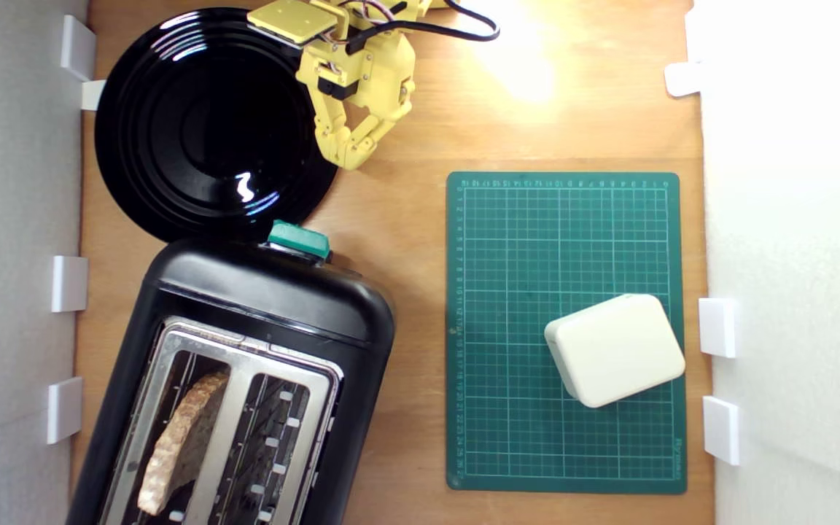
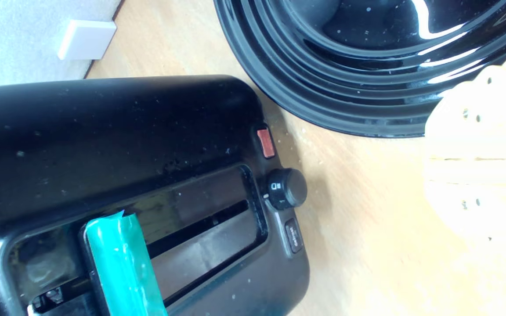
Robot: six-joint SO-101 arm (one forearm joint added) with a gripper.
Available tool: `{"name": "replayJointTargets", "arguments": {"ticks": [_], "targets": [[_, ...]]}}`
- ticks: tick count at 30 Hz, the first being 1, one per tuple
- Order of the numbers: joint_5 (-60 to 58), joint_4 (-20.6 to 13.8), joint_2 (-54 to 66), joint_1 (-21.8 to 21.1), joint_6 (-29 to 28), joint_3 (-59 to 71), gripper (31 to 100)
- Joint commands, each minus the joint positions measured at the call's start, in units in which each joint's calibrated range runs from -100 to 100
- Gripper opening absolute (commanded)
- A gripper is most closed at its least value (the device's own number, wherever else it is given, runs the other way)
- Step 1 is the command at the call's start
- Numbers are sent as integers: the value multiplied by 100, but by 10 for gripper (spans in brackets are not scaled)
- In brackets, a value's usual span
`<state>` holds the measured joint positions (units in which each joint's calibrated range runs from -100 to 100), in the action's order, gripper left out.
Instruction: Start toaster
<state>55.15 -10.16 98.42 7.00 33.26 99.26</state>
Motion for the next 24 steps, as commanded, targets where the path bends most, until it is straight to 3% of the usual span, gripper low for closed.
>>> {"name": "replayJointTargets", "arguments": {"ticks": [1,9,14,24], "targets": [[-63,-616,58,-10,-5,-53,313],[-55,-691,-366,-58,26,-1352,313],[-55,-569,-2023,-58,-5,-2870,313],[-55,-682,-4929,-58,-230,-5978,313]]}}
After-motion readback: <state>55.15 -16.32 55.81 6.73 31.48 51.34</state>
